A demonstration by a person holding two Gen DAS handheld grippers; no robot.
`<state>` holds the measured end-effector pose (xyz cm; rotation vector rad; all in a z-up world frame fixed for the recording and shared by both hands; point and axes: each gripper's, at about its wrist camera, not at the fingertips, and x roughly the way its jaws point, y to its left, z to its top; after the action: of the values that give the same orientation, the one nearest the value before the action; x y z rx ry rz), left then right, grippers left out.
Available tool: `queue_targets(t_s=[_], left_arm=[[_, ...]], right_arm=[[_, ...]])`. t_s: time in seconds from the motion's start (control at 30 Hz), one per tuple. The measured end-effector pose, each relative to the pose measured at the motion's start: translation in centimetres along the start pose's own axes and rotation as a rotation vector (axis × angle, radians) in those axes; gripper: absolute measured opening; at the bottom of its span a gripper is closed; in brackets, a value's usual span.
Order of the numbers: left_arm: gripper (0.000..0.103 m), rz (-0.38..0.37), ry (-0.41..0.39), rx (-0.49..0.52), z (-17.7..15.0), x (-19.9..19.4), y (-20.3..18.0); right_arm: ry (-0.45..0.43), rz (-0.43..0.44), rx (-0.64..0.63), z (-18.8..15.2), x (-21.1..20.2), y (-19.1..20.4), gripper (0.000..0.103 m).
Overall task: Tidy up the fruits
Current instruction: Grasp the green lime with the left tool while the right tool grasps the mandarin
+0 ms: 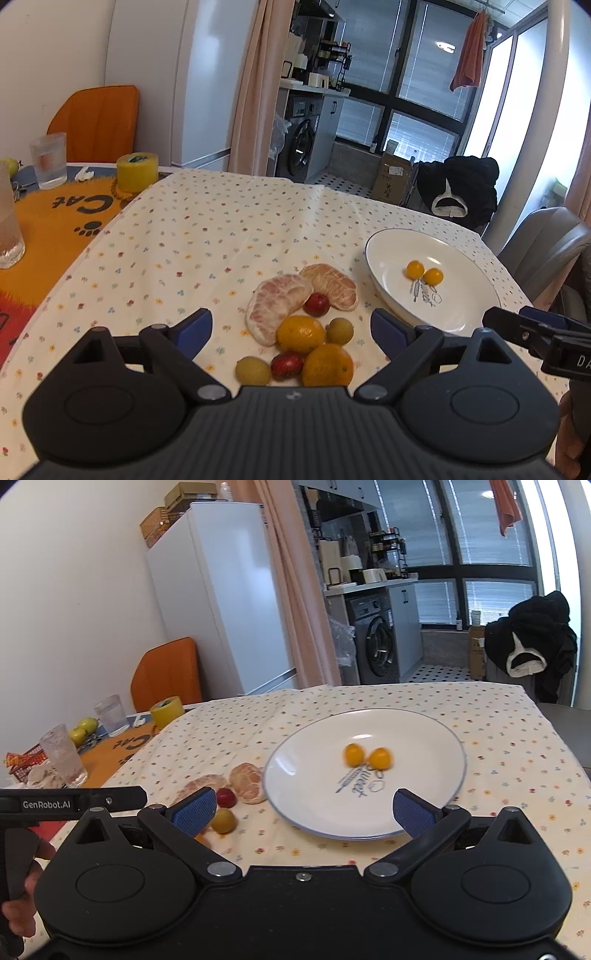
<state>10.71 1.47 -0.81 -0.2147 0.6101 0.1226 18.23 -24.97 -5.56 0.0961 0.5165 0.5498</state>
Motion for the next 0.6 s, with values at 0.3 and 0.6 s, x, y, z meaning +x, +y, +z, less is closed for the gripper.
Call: queue_targets(t_s=[0.3,0.6], left_arm=[[0.091,0.008,0.007,0.003,-0.9,-1.0,2.0],[0.085,0.008,0.031,-0.012,-1.7,-0.8,3.1]], right_arm=[[0.041,0.056,-0.055,-0.1,0.6,2.4,0.103],[0.073,0.115,-0.073,-0.1,1.2,4.0,0.103]])
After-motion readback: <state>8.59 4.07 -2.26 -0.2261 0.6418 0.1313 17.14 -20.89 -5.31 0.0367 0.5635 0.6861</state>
